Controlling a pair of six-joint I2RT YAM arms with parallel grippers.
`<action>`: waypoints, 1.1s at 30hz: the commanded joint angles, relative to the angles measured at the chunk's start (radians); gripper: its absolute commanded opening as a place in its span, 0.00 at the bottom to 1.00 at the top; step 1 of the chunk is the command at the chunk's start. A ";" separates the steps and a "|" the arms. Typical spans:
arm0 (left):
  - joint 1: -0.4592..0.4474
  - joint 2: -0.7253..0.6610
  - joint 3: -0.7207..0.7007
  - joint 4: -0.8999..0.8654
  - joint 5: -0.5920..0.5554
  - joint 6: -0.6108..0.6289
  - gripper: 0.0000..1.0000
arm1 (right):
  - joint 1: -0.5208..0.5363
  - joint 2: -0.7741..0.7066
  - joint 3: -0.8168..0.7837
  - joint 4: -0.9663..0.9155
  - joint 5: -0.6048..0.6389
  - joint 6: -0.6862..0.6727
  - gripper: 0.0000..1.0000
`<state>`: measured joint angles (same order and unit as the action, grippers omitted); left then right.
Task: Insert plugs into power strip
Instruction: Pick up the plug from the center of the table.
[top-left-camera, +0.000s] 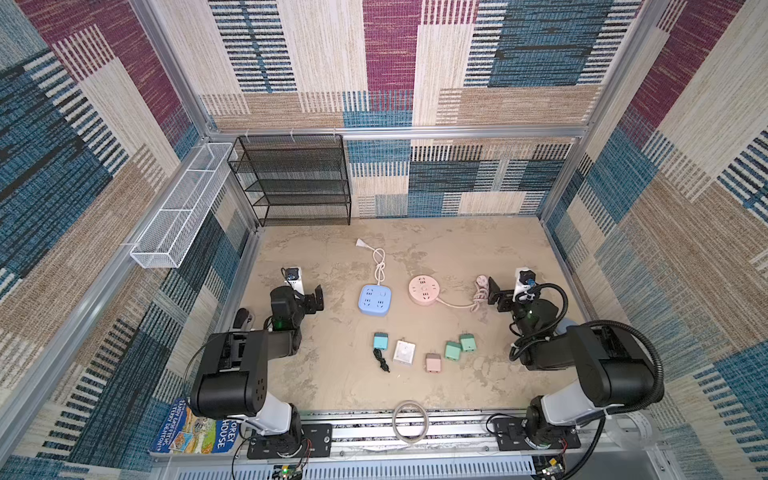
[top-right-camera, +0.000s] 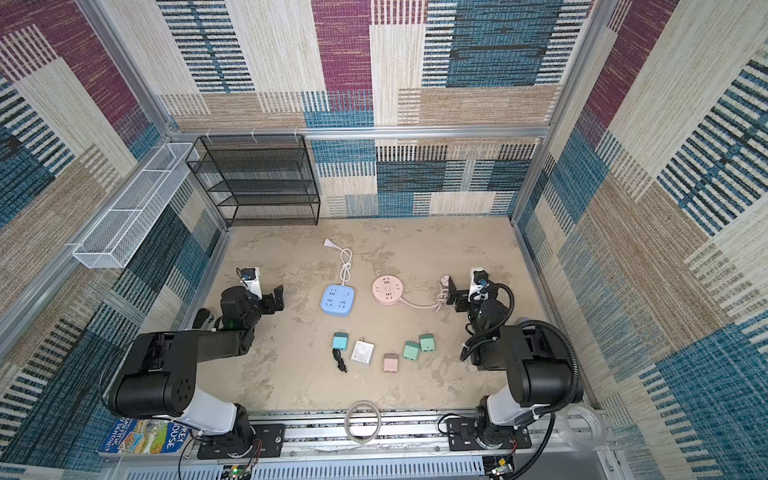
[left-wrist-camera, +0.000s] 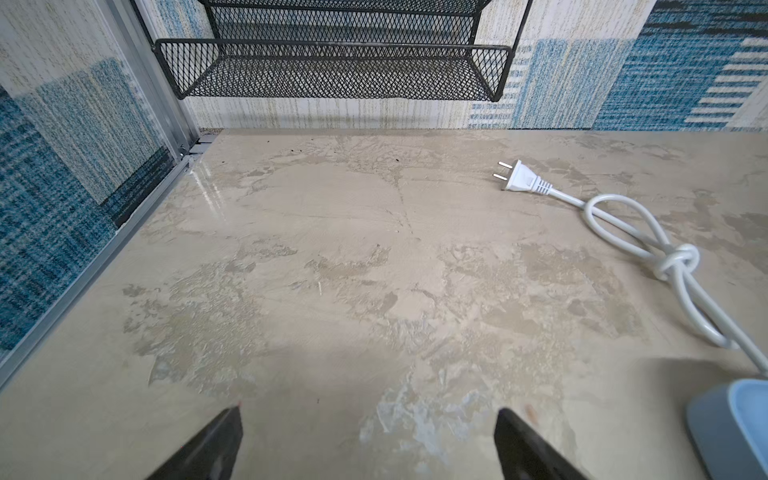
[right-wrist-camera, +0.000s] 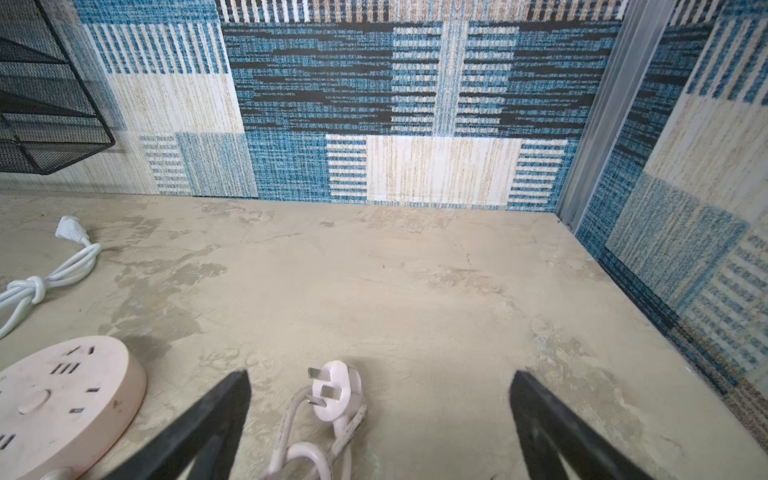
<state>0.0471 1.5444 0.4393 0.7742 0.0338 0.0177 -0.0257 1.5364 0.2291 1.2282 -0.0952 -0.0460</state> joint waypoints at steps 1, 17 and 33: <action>0.000 0.000 -0.001 0.025 0.018 -0.015 0.99 | 0.001 -0.004 -0.003 0.023 -0.002 0.010 1.00; 0.000 0.002 0.003 0.022 0.014 -0.015 0.99 | -0.001 -0.001 0.003 0.015 -0.003 0.014 1.00; -0.019 -0.187 0.179 -0.483 -0.150 -0.116 0.99 | 0.004 -0.204 0.281 -0.532 0.065 0.119 1.00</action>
<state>0.0288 1.3720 0.6106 0.4820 -0.0437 -0.0250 -0.0261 1.3849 0.4549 0.9260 -0.0742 -0.0166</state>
